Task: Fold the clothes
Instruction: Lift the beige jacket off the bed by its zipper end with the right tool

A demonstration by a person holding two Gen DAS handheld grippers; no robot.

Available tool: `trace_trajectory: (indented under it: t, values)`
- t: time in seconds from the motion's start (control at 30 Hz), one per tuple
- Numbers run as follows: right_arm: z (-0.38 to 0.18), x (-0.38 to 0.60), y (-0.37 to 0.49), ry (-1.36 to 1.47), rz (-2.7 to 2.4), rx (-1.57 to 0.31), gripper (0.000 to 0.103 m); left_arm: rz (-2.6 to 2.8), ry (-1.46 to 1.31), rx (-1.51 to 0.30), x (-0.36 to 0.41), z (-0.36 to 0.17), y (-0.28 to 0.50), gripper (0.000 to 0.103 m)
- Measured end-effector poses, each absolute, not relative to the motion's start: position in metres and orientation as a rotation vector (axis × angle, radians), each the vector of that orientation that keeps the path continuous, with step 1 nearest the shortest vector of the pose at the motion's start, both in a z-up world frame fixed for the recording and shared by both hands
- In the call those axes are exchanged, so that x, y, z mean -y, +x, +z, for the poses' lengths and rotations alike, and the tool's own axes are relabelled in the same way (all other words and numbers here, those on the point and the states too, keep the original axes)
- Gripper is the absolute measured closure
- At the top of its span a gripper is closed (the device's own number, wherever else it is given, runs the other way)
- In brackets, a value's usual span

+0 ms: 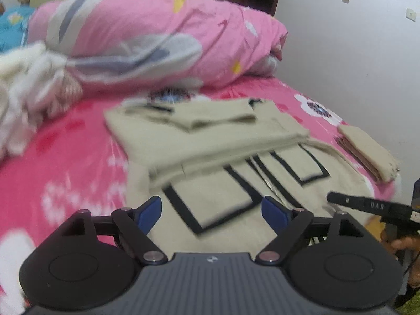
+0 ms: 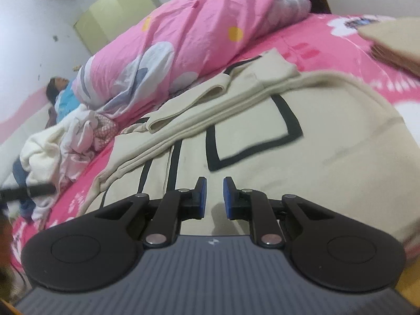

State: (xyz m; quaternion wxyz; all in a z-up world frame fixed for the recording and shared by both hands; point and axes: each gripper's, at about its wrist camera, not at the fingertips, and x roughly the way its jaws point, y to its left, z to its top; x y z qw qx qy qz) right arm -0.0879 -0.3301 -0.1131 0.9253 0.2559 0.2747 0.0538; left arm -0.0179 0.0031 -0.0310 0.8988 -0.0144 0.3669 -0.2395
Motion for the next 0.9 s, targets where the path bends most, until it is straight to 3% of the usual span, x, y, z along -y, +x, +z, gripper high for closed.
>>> trace_trajectory:
  t: [0.3,0.63,0.9]
  values:
    - [-0.124,0.335,-0.136,0.59,0.072,-0.603,0.085,-0.466,-0.112,-0.832,-0.005,-0.063,-0.055,0.012]
    - [-0.125,0.327,-0.163,0.697,0.074,-0.611,0.057,-0.411,-0.11,-0.855,-0.012,-0.067,-0.083,0.003]
    - [-0.124,0.311,-0.159,0.721,0.097,-0.632,0.045,-0.443,-0.124,-0.848,-0.019,-0.07,-0.112,0.0]
